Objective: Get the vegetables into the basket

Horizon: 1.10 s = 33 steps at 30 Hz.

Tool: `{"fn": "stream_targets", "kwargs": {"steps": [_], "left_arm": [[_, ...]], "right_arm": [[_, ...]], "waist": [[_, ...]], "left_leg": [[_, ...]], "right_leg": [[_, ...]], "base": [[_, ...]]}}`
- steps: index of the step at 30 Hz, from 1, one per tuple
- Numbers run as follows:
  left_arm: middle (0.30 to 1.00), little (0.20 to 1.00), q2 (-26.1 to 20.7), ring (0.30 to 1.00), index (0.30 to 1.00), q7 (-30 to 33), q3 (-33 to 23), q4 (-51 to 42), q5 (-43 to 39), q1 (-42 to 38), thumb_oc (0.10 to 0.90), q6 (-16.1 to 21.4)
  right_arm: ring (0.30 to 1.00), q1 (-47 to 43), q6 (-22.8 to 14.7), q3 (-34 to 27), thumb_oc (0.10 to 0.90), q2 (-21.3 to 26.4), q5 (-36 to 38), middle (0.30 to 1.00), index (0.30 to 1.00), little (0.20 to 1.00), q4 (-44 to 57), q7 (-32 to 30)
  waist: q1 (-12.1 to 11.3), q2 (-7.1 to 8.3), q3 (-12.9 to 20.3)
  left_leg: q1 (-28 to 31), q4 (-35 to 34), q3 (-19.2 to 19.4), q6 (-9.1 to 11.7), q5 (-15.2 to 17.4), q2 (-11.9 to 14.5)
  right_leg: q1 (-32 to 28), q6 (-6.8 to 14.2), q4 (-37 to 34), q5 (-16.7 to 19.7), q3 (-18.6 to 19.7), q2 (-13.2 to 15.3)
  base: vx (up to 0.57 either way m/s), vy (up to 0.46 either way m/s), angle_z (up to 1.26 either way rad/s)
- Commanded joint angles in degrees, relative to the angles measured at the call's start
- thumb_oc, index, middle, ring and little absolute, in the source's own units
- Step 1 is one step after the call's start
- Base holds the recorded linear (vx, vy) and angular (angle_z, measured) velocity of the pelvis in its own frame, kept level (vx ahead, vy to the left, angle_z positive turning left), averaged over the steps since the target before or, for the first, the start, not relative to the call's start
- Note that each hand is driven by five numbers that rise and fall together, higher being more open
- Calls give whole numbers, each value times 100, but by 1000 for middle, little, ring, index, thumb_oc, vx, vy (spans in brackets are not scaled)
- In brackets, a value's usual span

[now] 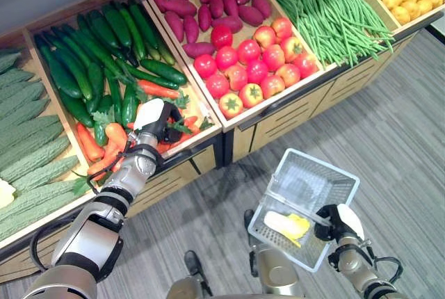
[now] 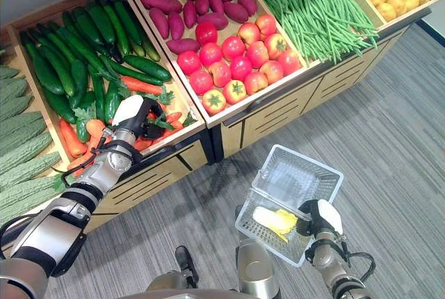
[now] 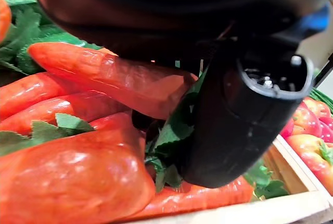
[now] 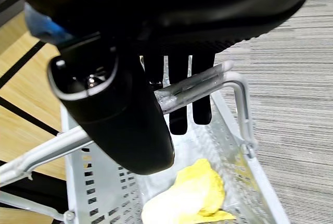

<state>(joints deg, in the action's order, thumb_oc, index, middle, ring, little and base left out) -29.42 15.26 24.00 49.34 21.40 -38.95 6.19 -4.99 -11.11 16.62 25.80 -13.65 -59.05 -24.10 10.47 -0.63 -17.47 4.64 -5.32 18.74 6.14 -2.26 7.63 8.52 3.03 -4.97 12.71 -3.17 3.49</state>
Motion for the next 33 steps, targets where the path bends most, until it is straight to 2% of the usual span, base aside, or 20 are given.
{"fn": "stream_targets", "kwargs": {"steps": [1,5,6,10,12,14,16,20,23,26,30,33], "left_arm": [[300,300,-81,300,300,1,-13,815,57,-141,400,-238],[300,300,-149,300,300,372,-132,692,-27,-211,400,-229],[300,300,-301,300,300,733,-277,325,-97,-278,400,-186],[300,300,-588,300,300,1426,-796,-976,-404,-133,400,33],[300,300,-645,300,300,1657,-1117,-1803,-624,58,400,190],[300,300,-672,300,300,1669,-1218,-1996,-678,162,400,215],[300,300,-723,300,300,1728,-1488,-2385,-1010,337,400,418],[300,300,-867,300,300,955,-1463,-3030,-1576,541,400,310],[300,300,-1221,300,300,212,-1213,-3198,-1465,580,400,139],[300,300,-1526,300,300,-336,-940,-3304,-1312,501,400,125],[300,300,-1799,300,300,-893,-506,-3434,-1253,339,400,140],[300,300,-2194,300,300,-1358,-77,-3359,-1031,91,400,114]], "right_arm": [[300,-161,-310,23,400,172,10,300,300,300,130,-295],[300,-159,-321,40,400,153,9,300,300,300,27,-307],[300,-114,-333,43,400,152,0,300,300,300,58,-330],[300,23,-285,-56,400,116,-19,300,300,300,161,-392],[300,92,-261,-104,400,85,-19,300,300,300,143,-417],[300,120,-249,-115,400,73,-23,300,300,300,162,-426],[300,146,-221,-161,400,52,-21,300,300,300,75,-421],[300,233,-158,-291,400,148,-8,300,300,300,142,-375],[300,331,-135,-430,400,237,-27,300,300,300,236,-347],[300,418,-135,-542,400,267,-38,300,300,300,292,-329],[300,434,-130,-596,400,233,-12,300,300,300,201,-336],[300,465,-132,-626,400,237,26,300,300,300,203,-319]], "waist": [[44,258,200],[29,252,229],[20,254,256],[-37,269,309],[-65,271,353],[-75,275,376],[-93,263,447],[-133,193,524],[-161,117,569],[-174,79,592],[-182,40,602],[-163,15,610]], "left_leg": [[62,32,-148,214,349,363],[102,32,-147,224,356,366],[112,32,-157,230,359,365],[146,32,-193,242,364,379],[170,32,-224,243,381,378],[181,32,-227,244,390,380],[225,32,-224,247,418,372],[251,32,-253,226,431,348],[277,32,-284,209,441,321],[292,32,-307,199,444,310],[314,32,-329,182,453,284],[340,32,-325,177,463,261]], "right_leg": [[-453,668,8,-845,24,542],[-507,666,0,-858,-1,552],[-539,671,-3,-869,-19,555],[-603,671,-3,-895,-83,562],[-659,665,-3,-921,-107,563],[-673,666,-3,-927,-120,564],[-709,670,-3,-947,-139,575],[-779,664,-3,-961,-165,588],[-826,665,-3,-969,-201,605],[-867,675,-3,-976,-221,627],[-900,677,-3,-979,-234,645],[-923,691,-3,-974,-241,657]], "base": [[0,0,0],[-1,3,-3],[0,0,0],[2,-2,1],[7,-8,6],[8,-1,11],[19,12,12],[3,12,3],[-1,31,8],[-3,4,1],[-7,4,2],[0,0,0]]}}
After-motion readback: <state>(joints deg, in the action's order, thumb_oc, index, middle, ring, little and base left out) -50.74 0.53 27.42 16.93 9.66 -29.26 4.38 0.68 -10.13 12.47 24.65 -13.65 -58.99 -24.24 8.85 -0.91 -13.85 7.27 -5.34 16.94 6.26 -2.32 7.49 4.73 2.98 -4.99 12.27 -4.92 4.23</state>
